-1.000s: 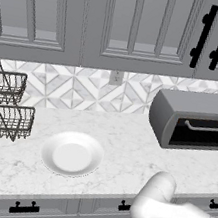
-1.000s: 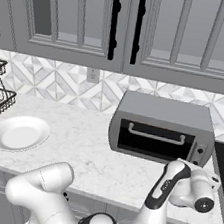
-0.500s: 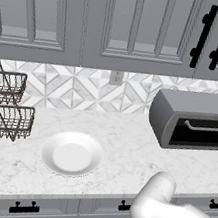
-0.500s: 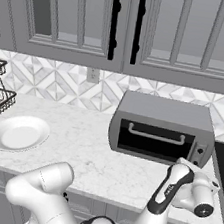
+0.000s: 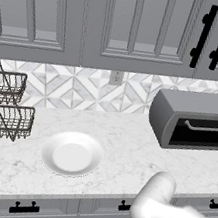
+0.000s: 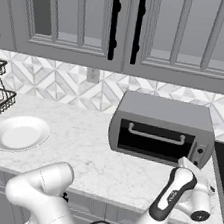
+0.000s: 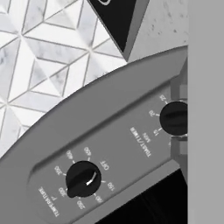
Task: Pick up the kebab skewer and baguette bread, and place them inside the toaster oven. Close the toaster oven door and start by setting the timer.
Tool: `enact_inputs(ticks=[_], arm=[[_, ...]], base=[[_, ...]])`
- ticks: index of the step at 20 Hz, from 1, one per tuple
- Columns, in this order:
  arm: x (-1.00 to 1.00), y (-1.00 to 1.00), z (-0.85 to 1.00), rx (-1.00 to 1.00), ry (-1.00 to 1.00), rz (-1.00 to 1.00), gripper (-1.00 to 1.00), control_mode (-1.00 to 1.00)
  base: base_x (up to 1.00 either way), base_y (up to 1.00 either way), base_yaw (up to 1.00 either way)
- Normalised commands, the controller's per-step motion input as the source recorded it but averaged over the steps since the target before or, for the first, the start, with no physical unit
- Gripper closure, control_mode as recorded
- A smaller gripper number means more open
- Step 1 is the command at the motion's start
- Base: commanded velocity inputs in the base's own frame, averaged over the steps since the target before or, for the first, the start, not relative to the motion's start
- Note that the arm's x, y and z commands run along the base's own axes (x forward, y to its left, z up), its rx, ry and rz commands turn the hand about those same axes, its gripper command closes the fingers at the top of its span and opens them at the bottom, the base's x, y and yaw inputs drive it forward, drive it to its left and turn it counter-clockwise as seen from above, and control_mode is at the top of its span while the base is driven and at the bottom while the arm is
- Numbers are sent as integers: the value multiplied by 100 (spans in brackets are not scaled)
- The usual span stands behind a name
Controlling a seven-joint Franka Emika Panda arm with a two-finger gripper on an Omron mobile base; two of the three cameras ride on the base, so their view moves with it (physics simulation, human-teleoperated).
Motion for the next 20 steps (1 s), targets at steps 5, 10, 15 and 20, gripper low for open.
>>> enact_inputs(ticks=[5, 10, 15, 20], arm=[[0, -1, 0, 24, -6, 0, 100, -100], [0, 0, -12, 21, -9, 0, 100, -100], [0, 0, -5, 22, -7, 0, 100, -100], [0, 0, 0, 23, -2, 0, 100, -100]], base=[[0, 0, 0], [0, 0, 0], [0, 0, 0], [0, 0, 0]])
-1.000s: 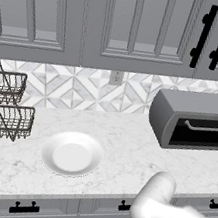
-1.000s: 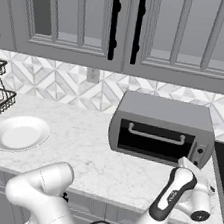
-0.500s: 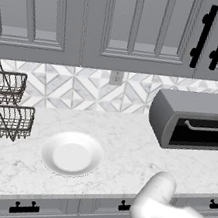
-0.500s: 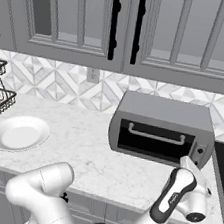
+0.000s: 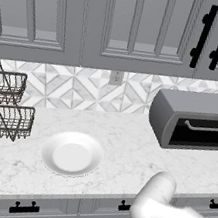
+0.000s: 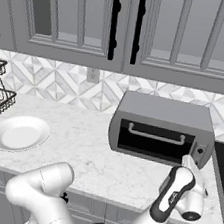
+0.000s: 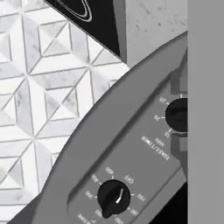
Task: Pick up the kebab skewer and baguette bread, and place them inside the toaster oven. Close the toaster oven door and start by setting the timer.
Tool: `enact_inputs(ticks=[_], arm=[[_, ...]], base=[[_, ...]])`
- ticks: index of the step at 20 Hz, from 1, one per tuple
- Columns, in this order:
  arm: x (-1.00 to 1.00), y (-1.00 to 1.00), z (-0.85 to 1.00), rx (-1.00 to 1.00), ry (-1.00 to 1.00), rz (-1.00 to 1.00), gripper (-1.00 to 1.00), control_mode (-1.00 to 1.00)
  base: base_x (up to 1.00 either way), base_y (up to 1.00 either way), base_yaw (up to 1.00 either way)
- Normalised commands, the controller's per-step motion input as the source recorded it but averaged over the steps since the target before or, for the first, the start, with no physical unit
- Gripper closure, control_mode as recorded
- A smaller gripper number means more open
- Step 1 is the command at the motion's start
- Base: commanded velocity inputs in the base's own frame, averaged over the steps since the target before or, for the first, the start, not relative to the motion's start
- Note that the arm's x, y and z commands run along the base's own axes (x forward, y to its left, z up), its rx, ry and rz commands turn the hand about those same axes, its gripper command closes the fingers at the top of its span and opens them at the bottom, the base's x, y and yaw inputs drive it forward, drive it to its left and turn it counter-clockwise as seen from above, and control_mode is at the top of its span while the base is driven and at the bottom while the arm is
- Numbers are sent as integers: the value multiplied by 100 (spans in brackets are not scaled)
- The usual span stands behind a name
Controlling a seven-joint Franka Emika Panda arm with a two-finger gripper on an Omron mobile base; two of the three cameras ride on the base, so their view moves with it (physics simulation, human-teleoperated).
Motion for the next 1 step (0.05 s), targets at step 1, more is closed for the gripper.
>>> enact_inputs(ticks=[1], arm=[[0, 0, 0, 23, 0, 0, 100, -100]], base=[[0, 0, 0]])
